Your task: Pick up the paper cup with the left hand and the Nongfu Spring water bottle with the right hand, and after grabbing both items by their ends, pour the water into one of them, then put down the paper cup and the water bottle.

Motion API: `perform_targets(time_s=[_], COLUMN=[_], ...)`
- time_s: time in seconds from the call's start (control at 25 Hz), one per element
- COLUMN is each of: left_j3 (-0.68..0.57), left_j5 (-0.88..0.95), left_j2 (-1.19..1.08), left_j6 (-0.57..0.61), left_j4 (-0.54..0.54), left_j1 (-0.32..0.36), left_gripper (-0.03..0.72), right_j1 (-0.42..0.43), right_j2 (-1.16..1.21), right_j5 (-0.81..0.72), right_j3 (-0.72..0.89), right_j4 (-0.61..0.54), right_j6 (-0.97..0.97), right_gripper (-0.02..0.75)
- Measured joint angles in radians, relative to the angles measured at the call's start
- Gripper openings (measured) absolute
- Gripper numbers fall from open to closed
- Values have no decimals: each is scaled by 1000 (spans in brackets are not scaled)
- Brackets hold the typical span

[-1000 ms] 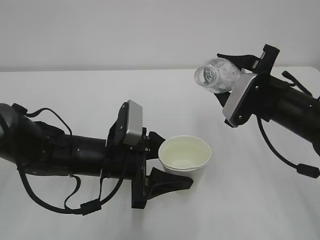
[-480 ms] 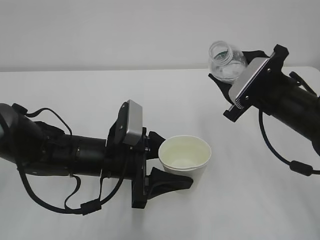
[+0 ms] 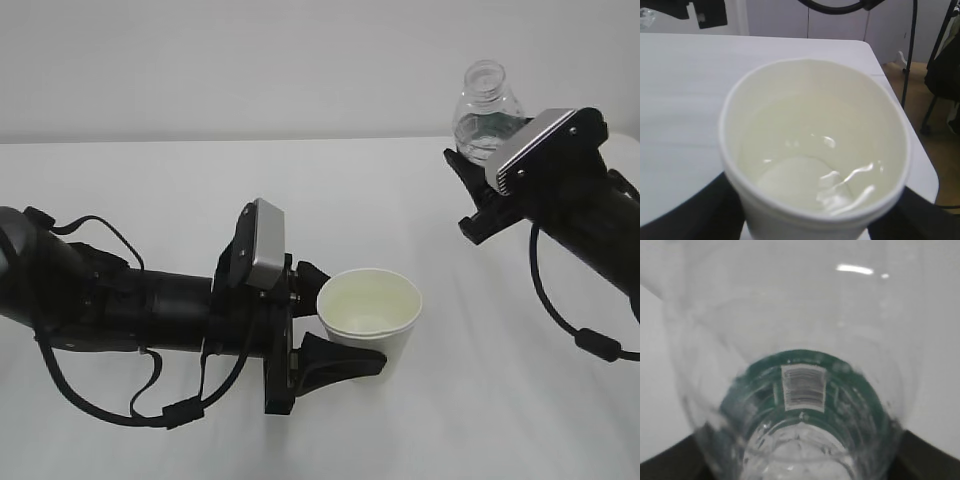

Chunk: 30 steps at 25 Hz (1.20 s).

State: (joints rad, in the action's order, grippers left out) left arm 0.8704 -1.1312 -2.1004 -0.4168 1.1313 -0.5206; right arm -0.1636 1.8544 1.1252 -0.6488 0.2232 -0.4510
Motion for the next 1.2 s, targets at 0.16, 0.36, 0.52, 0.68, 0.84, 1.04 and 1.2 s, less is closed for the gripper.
perform_targets(time_s=[0.16,0.36,0.52,0.68,0.84,1.04,1.2], left_j3=[0,0,0,0,0,0,0], left_j5=[0,0,0,0,0,0,2], left_j2=[0,0,0,0,0,0,0], left_j6=[0,0,0,0,0,0,0], left_j4=[-3,-5,-5,-12,-39,-86,-131], left_j1=[0,0,0,0,0,0,0], left_gripper=[483,483,483,483,483,483,483], right_j1=[0,0,0,0,0,0,0], right_j2=[0,0,0,0,0,0,0], right_j5=[0,0,0,0,0,0,0], right_j3=[19,48,70,82,93,107,112], right_j4=[-51,-102,-140,-177,-223,-277,-291], right_j6=[67,98,121,128,132,135,136], right_gripper=[463,463,463,463,463,463,463])
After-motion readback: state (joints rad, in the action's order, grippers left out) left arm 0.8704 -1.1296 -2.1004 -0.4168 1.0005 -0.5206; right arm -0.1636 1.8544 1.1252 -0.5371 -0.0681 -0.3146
